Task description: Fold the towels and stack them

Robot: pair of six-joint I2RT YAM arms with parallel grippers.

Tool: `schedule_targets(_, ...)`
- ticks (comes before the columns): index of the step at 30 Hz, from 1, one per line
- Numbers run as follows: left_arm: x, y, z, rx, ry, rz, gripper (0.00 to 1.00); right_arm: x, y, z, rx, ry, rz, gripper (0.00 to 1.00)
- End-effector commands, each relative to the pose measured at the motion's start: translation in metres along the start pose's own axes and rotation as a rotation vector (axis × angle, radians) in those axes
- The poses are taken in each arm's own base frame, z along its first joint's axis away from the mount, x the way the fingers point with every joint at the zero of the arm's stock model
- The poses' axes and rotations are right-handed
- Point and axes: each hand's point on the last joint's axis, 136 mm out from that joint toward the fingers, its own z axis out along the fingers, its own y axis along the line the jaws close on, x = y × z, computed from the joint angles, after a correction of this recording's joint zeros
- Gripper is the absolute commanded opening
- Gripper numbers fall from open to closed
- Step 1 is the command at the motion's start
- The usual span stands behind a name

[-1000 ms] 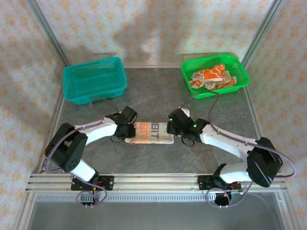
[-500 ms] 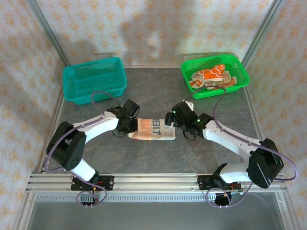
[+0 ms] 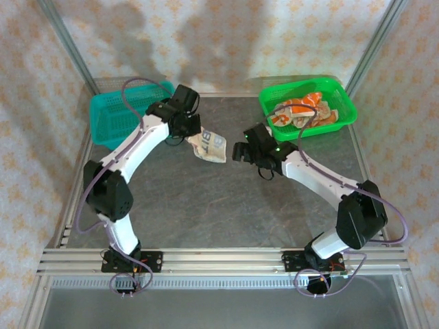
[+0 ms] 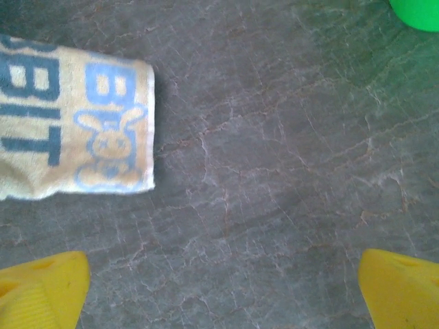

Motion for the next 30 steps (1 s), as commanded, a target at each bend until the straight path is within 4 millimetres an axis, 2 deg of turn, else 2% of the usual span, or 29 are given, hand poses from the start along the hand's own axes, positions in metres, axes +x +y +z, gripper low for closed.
schedule_targets(1, -0.018, 0.013, -0.003, -0.067, 0.014, 0.050, 0.00, -0.007, 0.002, 0.001, 0.004, 0.021, -0.039, 1.00)
schedule_targets(2, -0.026, 0.014, 0.005, -0.076, 0.019, 0.050, 0.00, -0.008, 0.002, 0.002, 0.005, 0.027, -0.041, 1.00)
schedule_targets(9, -0.081, 0.029, 0.010, -0.083, -0.030, 0.034, 0.00, -0.013, 0.006, 0.010, 0.010, 0.056, -0.058, 1.00)
schedule_targets(14, -0.117, 0.056, 0.004, -0.084, -0.072, -0.002, 0.00, -0.016, 0.007, 0.014, 0.011, 0.067, -0.057, 0.99)
schedule_targets(18, -0.139, 0.084, -0.012, -0.086, -0.122, -0.044, 0.00, -0.017, 0.010, 0.019, 0.007, 0.076, -0.057, 1.00)
schedule_targets(25, -0.156, 0.141, -0.031, -0.096, -0.147, -0.099, 0.00, -0.017, 0.018, 0.030, -0.006, 0.101, -0.048, 1.00)
schedule_targets(30, -0.148, 0.192, -0.017, -0.132, -0.092, -0.162, 0.00, -0.018, 0.022, 0.036, -0.012, 0.114, -0.042, 1.00)
